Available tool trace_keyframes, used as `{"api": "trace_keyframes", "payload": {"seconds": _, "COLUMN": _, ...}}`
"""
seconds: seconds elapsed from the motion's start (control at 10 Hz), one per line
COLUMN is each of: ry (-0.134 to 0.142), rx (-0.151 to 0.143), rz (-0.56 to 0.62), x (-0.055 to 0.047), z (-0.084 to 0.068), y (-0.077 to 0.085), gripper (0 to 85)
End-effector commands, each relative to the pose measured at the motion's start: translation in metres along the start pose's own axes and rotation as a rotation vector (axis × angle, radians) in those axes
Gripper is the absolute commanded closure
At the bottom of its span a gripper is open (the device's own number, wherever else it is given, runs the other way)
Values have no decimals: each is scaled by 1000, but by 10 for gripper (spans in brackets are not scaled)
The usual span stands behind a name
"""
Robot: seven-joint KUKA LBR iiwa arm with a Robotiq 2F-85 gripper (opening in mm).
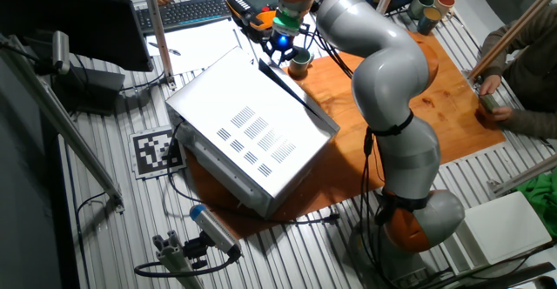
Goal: Put the bowl into the microwave
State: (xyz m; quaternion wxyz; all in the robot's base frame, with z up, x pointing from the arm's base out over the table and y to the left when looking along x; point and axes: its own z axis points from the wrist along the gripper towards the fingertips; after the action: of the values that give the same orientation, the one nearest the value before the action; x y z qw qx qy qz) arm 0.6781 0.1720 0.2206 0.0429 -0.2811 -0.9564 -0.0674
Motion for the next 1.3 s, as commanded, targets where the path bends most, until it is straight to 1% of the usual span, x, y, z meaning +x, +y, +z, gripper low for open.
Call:
{"api": "trace_keyframes", "payload": {"seconds": 0.0, "ry": -5, "rx": -3, "rz": 5, "x": 0, "z": 0, "y": 0, "gripper": 510}}
{"api": "trace_keyframes", "payload": {"seconds": 0.2, "ry": 2, "rx": -2, "rz": 15, "x": 0, "z": 0, "y": 0, "gripper": 510}}
{"api": "trace_keyframes", "payload": {"seconds": 0.3, "ry": -1, "rx": 0, "rz": 21, "x": 0, "z": 0, "y": 0, "gripper": 510}}
{"api": "trace_keyframes", "payload": {"seconds": 0.4, "ry": -12, "rx": 0, "rz": 30, "x": 0, "z": 0, "y": 0, "gripper": 510}}
{"api": "trace_keyframes", "payload": {"seconds": 0.5, "ry": -6, "rx": -15, "rz": 36, "x": 0, "z": 0, "y": 0, "gripper": 510}}
{"api": "trace_keyframes", "payload": {"seconds": 0.6, "ry": 8, "rx": -35, "rz": 53, "x": 0, "z": 0, "y": 0, "gripper": 510}}
{"api": "trace_keyframes", "payload": {"seconds": 0.7, "ry": 10, "rx": -35, "rz": 59, "x": 0, "z": 0, "y": 0, "gripper": 510}}
{"api": "trace_keyframes", "payload": {"seconds": 0.8, "ry": 5, "rx": -33, "rz": 63, "x": 0, "z": 0, "y": 0, "gripper": 510}}
{"api": "trace_keyframes", "payload": {"seconds": 1.0, "ry": -6, "rx": -54, "rz": 66, "x": 0, "z": 0, "y": 0, "gripper": 510}}
{"api": "trace_keyframes", "payload": {"seconds": 1.1, "ry": -3, "rx": -62, "rz": 70, "x": 0, "z": 0, "y": 0, "gripper": 510}}
{"api": "trace_keyframes", "payload": {"seconds": 1.2, "ry": 6, "rx": -71, "rz": 85, "x": 0, "z": 0, "y": 0, "gripper": 510}}
